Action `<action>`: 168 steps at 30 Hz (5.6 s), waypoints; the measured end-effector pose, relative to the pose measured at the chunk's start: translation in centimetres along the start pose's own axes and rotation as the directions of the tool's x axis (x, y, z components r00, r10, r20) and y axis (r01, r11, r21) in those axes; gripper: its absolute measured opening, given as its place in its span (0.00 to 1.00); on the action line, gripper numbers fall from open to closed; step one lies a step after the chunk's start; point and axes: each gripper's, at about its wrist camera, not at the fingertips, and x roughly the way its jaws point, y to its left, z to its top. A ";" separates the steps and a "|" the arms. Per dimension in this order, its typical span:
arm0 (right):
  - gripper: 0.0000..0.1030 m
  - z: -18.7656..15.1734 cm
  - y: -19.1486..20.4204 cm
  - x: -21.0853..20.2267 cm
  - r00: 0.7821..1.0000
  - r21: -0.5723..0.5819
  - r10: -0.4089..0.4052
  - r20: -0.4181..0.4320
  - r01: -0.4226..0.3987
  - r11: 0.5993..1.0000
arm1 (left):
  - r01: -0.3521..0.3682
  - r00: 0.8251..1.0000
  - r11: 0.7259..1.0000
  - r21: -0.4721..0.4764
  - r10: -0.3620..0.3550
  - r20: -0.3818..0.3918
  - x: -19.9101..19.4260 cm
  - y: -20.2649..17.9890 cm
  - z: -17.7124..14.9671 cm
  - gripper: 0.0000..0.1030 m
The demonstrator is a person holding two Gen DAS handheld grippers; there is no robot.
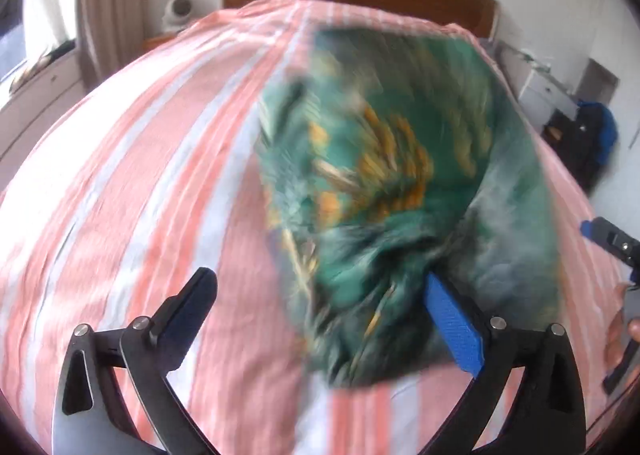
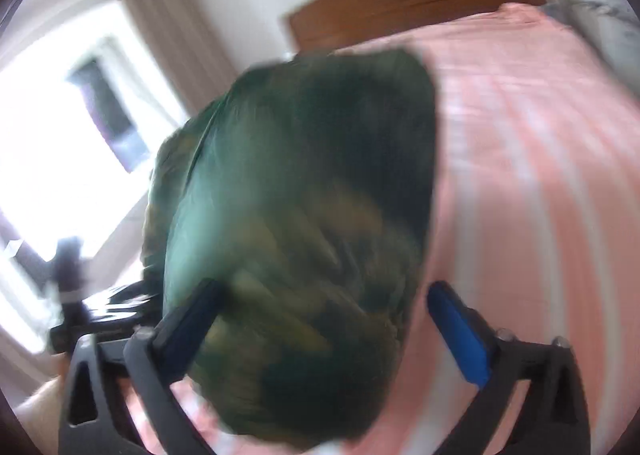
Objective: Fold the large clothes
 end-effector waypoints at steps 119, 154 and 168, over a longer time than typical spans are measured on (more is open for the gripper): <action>1.00 -18.8 12.7 -26.9 0.946 -0.201 -0.314 0.085 0.325 0.924 | -0.206 0.966 0.966 0.156 0.175 0.192 -26.3 -13.7 -15.9 1.00; 1.00 -18.8 13.6 -27.0 0.951 -0.208 -0.297 0.082 0.308 0.928 | -0.268 0.953 0.951 0.154 0.239 0.186 -26.3 -13.2 -15.6 1.00; 1.00 -18.8 14.2 -27.1 0.955 -0.219 -0.288 0.077 0.298 0.929 | -0.275 0.949 0.950 0.145 0.243 0.203 -26.8 -12.9 -15.6 1.00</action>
